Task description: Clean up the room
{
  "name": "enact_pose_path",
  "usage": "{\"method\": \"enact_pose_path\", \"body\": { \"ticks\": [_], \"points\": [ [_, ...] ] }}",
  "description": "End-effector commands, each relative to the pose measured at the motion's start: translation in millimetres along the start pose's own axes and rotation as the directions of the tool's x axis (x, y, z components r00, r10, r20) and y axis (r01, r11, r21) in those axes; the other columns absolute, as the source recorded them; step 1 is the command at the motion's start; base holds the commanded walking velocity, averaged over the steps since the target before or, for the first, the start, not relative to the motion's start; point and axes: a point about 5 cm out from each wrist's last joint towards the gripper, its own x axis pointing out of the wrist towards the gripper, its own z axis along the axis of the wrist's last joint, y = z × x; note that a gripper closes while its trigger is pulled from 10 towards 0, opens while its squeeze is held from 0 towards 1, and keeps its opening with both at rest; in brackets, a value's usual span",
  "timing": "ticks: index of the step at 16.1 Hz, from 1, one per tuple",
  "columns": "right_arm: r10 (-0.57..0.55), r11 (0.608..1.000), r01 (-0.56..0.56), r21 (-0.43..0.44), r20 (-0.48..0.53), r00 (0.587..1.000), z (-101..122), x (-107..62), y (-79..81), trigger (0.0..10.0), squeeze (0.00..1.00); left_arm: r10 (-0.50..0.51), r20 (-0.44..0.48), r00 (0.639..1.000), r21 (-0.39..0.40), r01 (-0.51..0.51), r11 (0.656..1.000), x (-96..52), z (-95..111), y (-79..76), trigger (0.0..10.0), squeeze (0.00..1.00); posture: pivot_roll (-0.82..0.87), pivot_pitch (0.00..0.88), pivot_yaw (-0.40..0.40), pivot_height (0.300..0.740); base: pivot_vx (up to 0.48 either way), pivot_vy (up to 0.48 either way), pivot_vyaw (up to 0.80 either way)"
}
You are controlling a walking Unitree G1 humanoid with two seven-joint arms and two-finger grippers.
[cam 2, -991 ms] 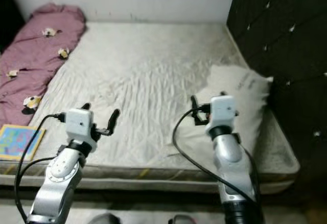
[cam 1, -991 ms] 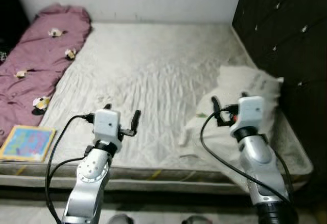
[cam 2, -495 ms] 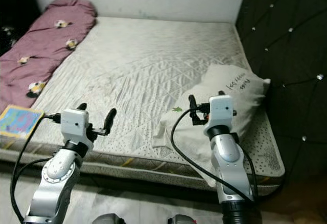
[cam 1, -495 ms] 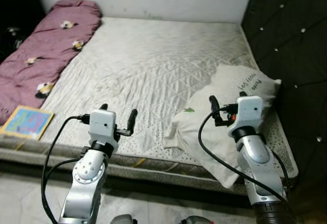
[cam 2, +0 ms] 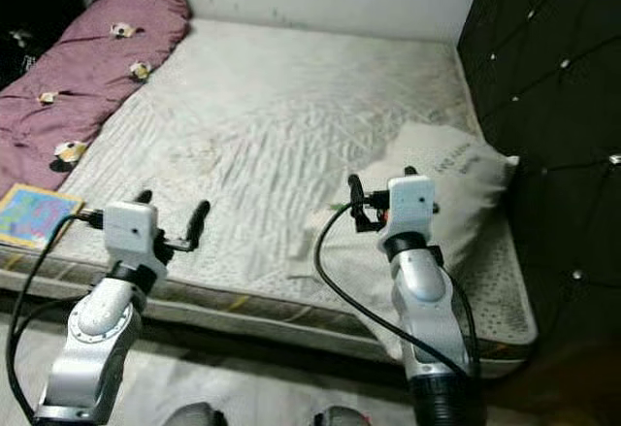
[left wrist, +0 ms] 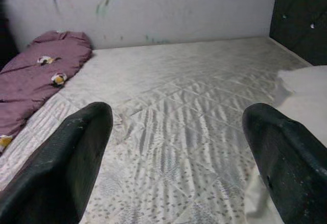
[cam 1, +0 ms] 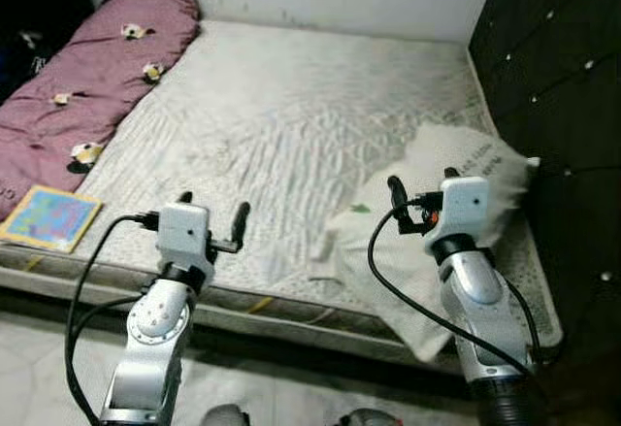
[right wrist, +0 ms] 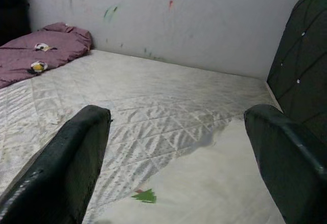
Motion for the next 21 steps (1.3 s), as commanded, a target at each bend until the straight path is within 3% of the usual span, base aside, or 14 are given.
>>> {"method": "enact_pose_path", "body": {
  "ticks": [1,4,13,18,21],
  "points": [
    [-0.014,1.000,0.014,-0.008,0.003,1.000,1.0,1.1,-6.1,10.0,0.00,-0.013,0.008,1.000,-0.002,0.013,1.000,1.8,2.0,-4.3,10.0,0.00,-0.01,0.000,-0.012,0.740,0.000,-0.401,0.00],
    [-0.015,1.000,0.015,-0.012,0.007,1.000,2.2,1.5,-6.4,10.0,0.00,-0.013,0.016,1.000,-0.012,0.013,1.000,1.9,3.1,-5.3,10.0,0.00,-0.01,0.000,-0.013,0.740,0.000,-0.315,0.00],
    [-0.029,1.000,0.029,-0.010,-0.003,1.000,0.2,-3.8,-9.7,10.0,0.00,-0.066,0.038,0.997,-0.050,0.068,0.996,-1.8,5.5,-9.7,10.0,0.00,-0.02,0.000,-0.010,0.740,0.000,0.000,-0.18],
    [-0.025,1.000,0.025,-0.018,-0.006,1.000,0.0,-3.8,-9.1,10.0,0.00,-0.072,0.038,0.997,-0.057,0.074,0.996,-2.8,5.1,-9.8,10.0,0.00,-0.02,0.000,-0.011,0.740,0.316,0.000,0.00],
    [-0.028,1.000,0.028,-0.012,-0.004,1.000,0.1,-3.9,-8.8,10.0,0.00,-0.080,0.041,0.996,-0.057,0.082,0.995,-3.3,5.5,-9.8,10.0,0.00,-0.02,0.000,-0.008,0.740,0.405,0.000,-0.58]
  ]
}}
